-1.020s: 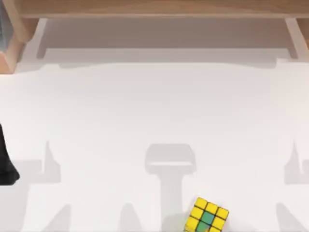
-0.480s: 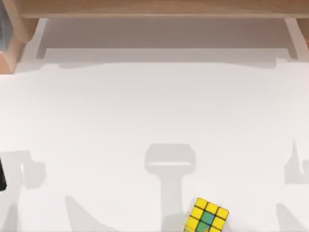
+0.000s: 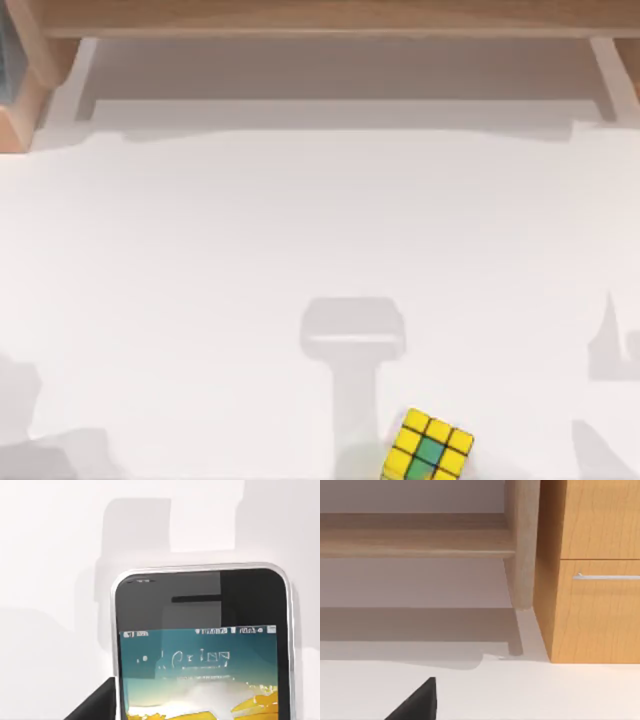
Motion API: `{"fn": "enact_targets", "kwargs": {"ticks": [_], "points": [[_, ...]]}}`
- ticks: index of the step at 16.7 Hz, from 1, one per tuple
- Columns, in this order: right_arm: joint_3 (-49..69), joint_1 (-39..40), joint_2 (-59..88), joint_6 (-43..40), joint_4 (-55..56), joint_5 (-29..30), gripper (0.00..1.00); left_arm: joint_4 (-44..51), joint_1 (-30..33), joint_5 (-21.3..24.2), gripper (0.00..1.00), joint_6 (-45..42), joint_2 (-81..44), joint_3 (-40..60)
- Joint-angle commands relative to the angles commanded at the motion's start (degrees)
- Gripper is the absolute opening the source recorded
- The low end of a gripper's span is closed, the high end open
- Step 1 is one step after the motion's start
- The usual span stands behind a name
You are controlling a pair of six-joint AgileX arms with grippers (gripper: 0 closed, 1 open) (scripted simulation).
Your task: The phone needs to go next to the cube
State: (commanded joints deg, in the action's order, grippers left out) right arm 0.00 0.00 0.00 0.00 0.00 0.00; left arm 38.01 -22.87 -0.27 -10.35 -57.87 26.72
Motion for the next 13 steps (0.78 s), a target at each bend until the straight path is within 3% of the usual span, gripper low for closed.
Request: {"fn": "enact_targets", "kwargs": {"ticks": [6, 13], "points": [[0.0, 0.0, 0.0, 0.0, 0.0, 0.0, 1.00, 10.1, -6.0, -0.1, 1.00, -2.9, -15.6, 7.2], [0.0, 0.0, 0.0, 0.0, 0.0, 0.0, 1.00, 10.5, -6.2, -0.1, 1.00, -3.1, -16.6, 7.4]]}}
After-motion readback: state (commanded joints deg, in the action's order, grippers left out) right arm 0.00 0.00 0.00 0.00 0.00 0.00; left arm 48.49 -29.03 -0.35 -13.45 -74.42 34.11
